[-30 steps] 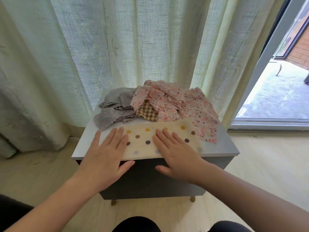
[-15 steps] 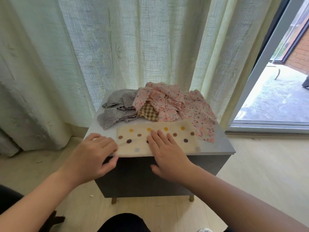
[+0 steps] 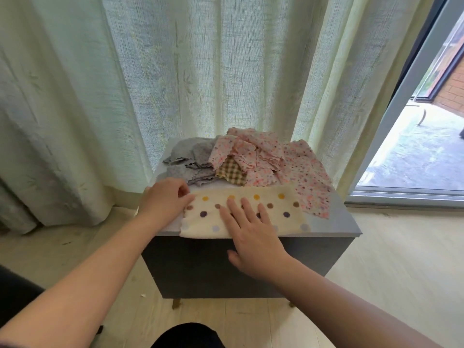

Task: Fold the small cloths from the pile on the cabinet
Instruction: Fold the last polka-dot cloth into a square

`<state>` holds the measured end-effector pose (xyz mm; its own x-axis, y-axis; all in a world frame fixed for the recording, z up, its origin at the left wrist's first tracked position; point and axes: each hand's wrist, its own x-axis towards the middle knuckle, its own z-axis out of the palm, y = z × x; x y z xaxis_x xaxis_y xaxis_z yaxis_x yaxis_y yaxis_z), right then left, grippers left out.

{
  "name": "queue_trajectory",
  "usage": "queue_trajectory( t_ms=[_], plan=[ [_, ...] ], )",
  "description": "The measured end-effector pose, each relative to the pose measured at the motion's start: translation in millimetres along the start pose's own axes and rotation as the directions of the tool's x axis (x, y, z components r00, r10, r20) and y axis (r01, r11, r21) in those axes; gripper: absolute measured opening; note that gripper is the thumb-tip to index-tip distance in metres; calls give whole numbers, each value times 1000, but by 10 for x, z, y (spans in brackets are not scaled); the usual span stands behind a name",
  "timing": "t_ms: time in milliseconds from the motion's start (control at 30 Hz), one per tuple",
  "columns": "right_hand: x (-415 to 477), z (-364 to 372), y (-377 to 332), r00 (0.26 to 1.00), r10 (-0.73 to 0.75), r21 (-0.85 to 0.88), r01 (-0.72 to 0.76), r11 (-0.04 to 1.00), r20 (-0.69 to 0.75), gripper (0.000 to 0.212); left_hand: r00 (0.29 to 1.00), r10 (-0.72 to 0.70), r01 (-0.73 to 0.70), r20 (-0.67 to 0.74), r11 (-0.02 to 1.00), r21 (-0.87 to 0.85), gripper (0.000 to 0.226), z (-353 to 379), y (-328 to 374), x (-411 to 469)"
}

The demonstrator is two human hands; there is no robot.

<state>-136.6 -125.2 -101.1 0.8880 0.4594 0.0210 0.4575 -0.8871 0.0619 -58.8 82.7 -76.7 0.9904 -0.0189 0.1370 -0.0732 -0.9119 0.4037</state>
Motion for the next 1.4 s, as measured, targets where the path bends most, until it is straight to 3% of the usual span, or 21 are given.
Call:
queue_trajectory(
  t_ms=[133,200,233,333,433,533,667,733,800,833,867,900,967,1000,1033,1100,1133,1200,1267,1333,1400],
  plan=[
    [-13,12,9,1000,2,-10,-2,1000,-21,87,988,-5,32,-153,985,172,7,-41,40,30],
    [-16,29,9,999,3,-14,-3,1000,-38,87,963,83,-32,-257,980,198,9,-36,31,5],
    [-12,43,9,999,5,-17,-6,1000,-43,87,952,177,-133,-250,974,181,20,-10,23,-43],
    [14,92,-6,996,25,-44,-29,999,-81,86,887,462,-454,10,868,202,50,136,-60,-279],
    [67,189,-21,977,71,-27,-78,997,-200,76,931,359,-364,70,888,280,48,137,-183,-383],
    [89,226,-29,962,87,1,-90,996,-261,66,950,304,-277,-71,926,256,53,65,-185,-389],
    [5,176,-2,947,54,35,-46,998,-317,54,962,192,-221,-194,965,-140,44,-90,5,-426],
    [-54,58,21,941,129,247,-50,968,-313,41,975,86,-149,-203,936,-319,36,-167,120,-425],
    [-124,-225,71,930,301,599,-121,791,-209,29,986,-55,-30,-155,865,-501,32,-222,229,-402],
    [-150,-376,114,908,394,759,-154,633,-145,25,987,-129,44,-99,798,-601,30,-248,295,-389],
    [-177,-517,175,876,482,900,-178,398,-40,25,984,-179,120,-13,709,-695,28,-276,376,-377],
    [-198,-656,250,853,510,979,-181,89,111,28,976,-194,198,97,615,-764,24,-301,466,-368],
    [-257,-832,439,884,316,849,-149,-506,344,33,946,-114,318,302,494,-809,23,-305,654,-367],
    [-306,-894,519,888,226,737,-165,-655,399,35,923,-46,363,382,436,-824,33,-289,745,-381],
    [-350,-924,575,887,166,666,-188,-722,431,36,894,16,412,449,366,-834,46,-272,832,-406],
    [-417,-925,658,868,146,621,-212,-755,475,36,840,102,500,532,233,-834,66,-238,946,-452],
    [-449,-904,688,860,162,615,-203,-762,484,35,823,124,524,555,212,-825,69,-233,969,-474],
    [-486,-848,715,844,181,622,-210,-754,505,33,804,142,539,577,234,-809,68,-243,995,-533],
    [-511,-788,740,828,193,650,-245,-719,526,30,802,135,527,581,297,-796,51,-264,1057,-618],
    [-531,-759,753,833,173,674,-284,-682,526,28,829,105,461,550,429,-777,31,-202,1093,-678],
    [-556,-737,767,867,110,709,-317,-629,486,35,863,76,409,500,478,-778,21,-126,1095,-714]
  ],
)
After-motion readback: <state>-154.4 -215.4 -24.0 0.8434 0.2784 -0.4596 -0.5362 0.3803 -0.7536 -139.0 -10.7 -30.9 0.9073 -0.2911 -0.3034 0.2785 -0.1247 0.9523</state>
